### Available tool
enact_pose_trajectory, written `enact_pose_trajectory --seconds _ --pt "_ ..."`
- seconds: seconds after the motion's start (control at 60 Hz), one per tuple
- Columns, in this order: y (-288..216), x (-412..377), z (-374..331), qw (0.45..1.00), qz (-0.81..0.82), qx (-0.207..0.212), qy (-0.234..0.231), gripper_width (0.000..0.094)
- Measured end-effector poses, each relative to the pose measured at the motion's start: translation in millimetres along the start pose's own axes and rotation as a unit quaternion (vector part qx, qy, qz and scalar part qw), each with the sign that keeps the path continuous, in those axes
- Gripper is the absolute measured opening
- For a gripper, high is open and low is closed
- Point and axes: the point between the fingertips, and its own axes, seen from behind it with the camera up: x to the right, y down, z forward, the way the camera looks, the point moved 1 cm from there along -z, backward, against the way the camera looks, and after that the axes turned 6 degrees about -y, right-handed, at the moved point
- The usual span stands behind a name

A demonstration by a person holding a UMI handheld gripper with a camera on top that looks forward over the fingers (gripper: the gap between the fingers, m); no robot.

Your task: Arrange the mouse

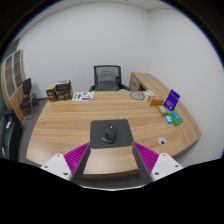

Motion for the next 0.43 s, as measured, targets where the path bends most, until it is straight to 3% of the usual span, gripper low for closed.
enact_pose_trajectory --seconds 0.183,0.433 --pt "28 -7 -54 1.000 0.003 -0.006 -0.006 0.0861" --pt "39 -2 -59 1.000 0.008 -0.006 -0.002 0.0855"
